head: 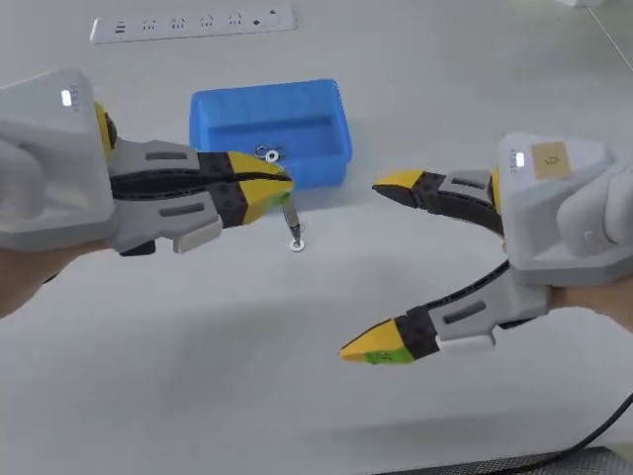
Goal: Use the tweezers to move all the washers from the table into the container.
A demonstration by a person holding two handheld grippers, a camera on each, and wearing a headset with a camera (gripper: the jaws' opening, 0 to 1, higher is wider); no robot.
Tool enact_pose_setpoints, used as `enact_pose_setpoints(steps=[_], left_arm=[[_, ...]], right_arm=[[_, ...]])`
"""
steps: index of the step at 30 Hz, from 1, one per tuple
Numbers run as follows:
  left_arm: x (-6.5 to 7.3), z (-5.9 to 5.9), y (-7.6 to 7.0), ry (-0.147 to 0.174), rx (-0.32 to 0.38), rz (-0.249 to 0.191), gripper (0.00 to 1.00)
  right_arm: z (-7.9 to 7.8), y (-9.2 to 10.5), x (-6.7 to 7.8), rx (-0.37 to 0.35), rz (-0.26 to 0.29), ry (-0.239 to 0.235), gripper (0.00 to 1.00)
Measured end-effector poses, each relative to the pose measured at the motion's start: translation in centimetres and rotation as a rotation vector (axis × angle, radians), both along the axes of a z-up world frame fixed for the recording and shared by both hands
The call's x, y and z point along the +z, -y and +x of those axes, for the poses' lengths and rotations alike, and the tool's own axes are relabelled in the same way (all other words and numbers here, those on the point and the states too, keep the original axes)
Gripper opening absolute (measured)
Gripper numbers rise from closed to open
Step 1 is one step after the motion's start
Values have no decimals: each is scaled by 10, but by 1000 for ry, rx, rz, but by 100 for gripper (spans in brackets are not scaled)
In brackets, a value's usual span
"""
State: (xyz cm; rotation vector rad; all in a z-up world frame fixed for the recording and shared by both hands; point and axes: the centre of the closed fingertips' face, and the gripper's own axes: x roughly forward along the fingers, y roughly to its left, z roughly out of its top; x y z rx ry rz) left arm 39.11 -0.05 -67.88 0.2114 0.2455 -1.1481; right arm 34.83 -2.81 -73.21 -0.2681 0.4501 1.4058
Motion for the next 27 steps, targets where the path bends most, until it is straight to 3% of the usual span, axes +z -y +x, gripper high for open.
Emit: enact_pose_setpoints(steps=[11,27], left_arm=[[-12,1,-2,-19,10,12,4],[-17,2,-2,-15,24,7,4]], right_arm=[[-8,5,-12,9,-7,-38,99],[-13,4,-12,10,-3,-59,97]])
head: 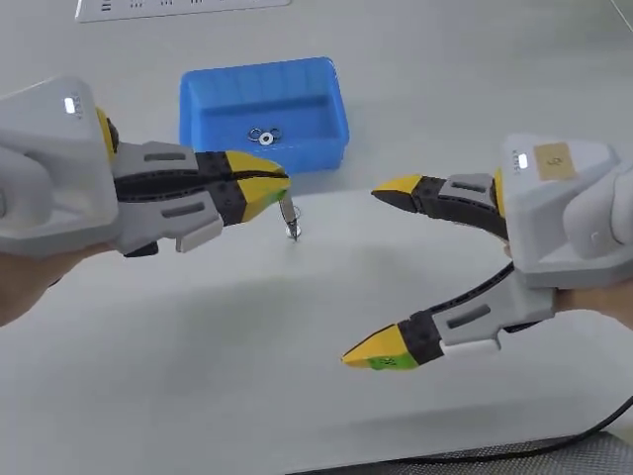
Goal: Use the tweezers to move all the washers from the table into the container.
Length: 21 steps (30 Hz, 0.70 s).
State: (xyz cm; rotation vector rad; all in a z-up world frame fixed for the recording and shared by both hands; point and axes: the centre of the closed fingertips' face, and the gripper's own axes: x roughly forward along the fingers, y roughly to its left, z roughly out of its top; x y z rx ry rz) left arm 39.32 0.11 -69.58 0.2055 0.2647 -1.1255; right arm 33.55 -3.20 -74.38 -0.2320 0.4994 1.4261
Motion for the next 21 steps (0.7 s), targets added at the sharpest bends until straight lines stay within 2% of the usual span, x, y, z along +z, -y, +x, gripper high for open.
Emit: enact_pose_setpoints(steps=[5,11,12,17,18,20,21], left_arm=[[0,-1,-1,-4,9,-16,4],[-1,-7,-1,-13,-27,9,5],[-2,-8,-1,-19,-31,11,5],[-1,-7,1,-27,-42,44,5],[-2,-7,2,-37,-48,44,5],[-2,-7,3,-35,-53,49,5],[-2,-7,4,-46,-53,43,5]], right_arm=[[-4,-1,-2,11,-7,-10,97],[1,-12,-5,46,-16,0,96],[4,-16,-4,59,-21,14,94],[20,-32,-1,72,-8,13,88],[24,-36,-1,77,-6,11,85],[29,-42,-2,84,-3,15,80],[33,-46,-2,84,1,33,76]])
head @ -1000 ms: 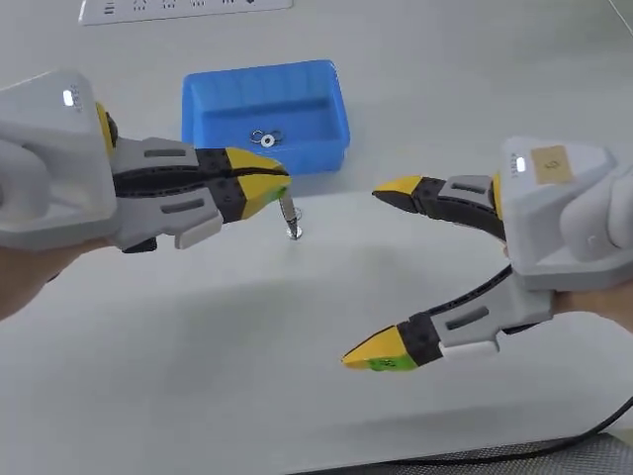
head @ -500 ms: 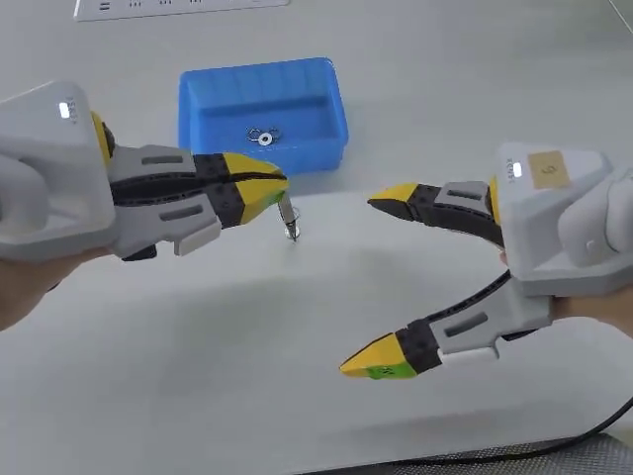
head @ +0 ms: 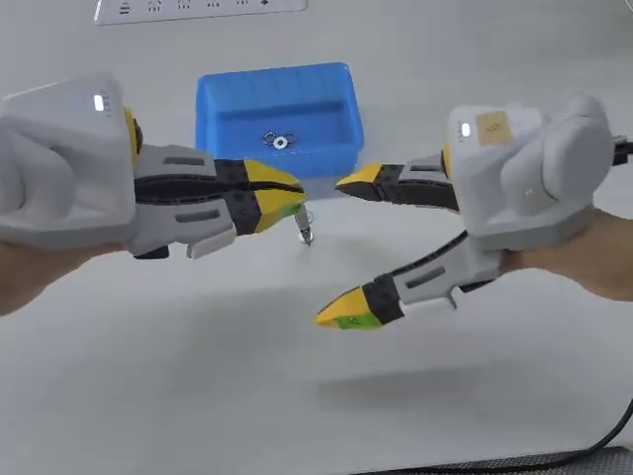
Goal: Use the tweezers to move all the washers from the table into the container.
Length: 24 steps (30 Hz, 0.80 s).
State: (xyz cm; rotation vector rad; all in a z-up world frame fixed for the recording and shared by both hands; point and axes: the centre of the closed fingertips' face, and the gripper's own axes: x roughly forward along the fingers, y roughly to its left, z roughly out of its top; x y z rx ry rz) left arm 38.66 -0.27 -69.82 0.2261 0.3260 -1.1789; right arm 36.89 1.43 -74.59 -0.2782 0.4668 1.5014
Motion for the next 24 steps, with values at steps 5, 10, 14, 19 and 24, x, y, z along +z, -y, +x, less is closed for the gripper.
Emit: enact_pose_setpoints(steps=[5,10,14,19,24], left_arm=[[-2,4,-1,-14,-3,14,5],[-4,3,-4,-26,-9,21,5],[-5,1,-5,-36,-8,26,5],[-6,-1,-4,-43,-7,34,5],[-8,-2,-5,-46,-9,42,5]], right_arm=[[12,-17,-11,17,-22,8,60],[23,-17,-19,36,-61,19,35],[21,-17,-22,50,-73,6,29],[17,-18,-24,68,-88,-13,18],[14,-17,-25,109,-105,20,13]])
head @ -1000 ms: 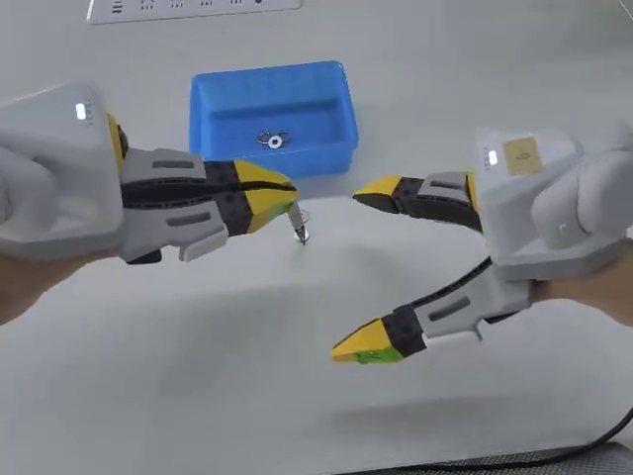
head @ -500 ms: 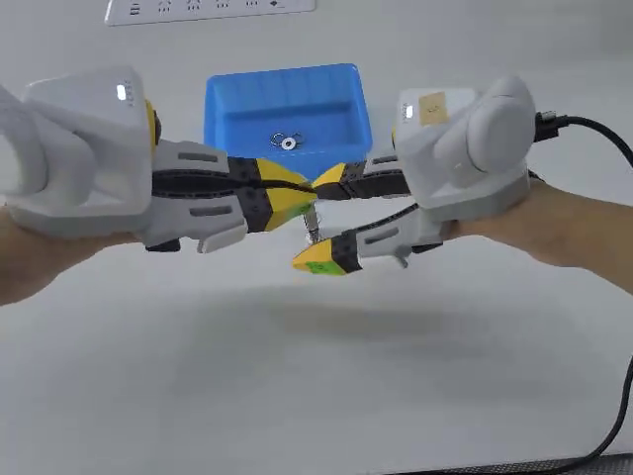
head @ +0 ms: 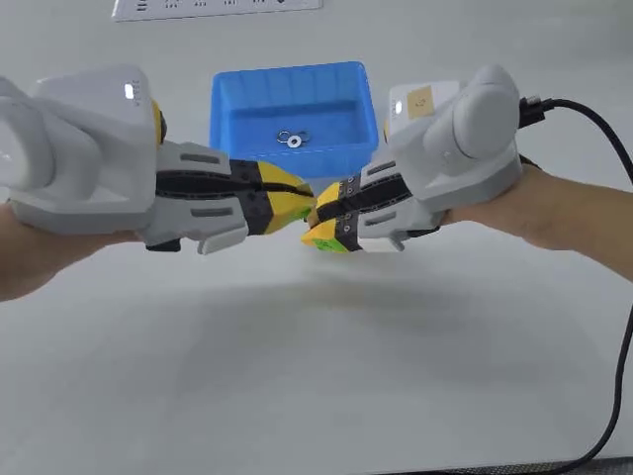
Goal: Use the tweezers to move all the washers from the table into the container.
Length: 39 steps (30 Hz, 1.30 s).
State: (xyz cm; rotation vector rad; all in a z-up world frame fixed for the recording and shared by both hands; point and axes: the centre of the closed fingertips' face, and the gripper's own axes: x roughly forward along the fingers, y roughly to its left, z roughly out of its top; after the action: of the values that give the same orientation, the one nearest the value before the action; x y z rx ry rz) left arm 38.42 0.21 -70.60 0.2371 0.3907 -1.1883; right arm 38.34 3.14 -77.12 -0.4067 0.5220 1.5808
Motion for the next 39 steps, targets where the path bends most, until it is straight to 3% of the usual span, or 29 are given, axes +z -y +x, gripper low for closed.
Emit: enact_pose_setpoints(steps=[2,4,12,17,21,24,27,34,37,39], left_arm=[[-1,0,-1,0,0,3,5],[-1,1,-1,0,3,6,5],[-3,0,-2,-17,16,12,6],[-2,-2,-2,-90,62,-21,8],[0,-7,2,-73,58,-16,13],[2,-12,4,-92,47,-38,20],[2,-12,1,-81,52,-32,20],[9,-11,-14,-54,99,-42,26],[14,-12,-23,-32,128,-39,29],[16,-13,-28,-34,148,-45,32]], right_arm=[[0,0,0,9,-2,9,12],[-1,0,0,26,-6,48,11],[-2,1,0,10,-2,83,10],[-4,1,1,-14,7,82,10],[-6,-1,2,-45,24,63,10],[-7,-1,2,-52,21,55,10],[-7,-1,2,-47,10,61,10],[-2,-2,10,-55,6,77,10],[-1,-3,19,-48,9,86,10],[0,-4,24,-44,9,92,10]])
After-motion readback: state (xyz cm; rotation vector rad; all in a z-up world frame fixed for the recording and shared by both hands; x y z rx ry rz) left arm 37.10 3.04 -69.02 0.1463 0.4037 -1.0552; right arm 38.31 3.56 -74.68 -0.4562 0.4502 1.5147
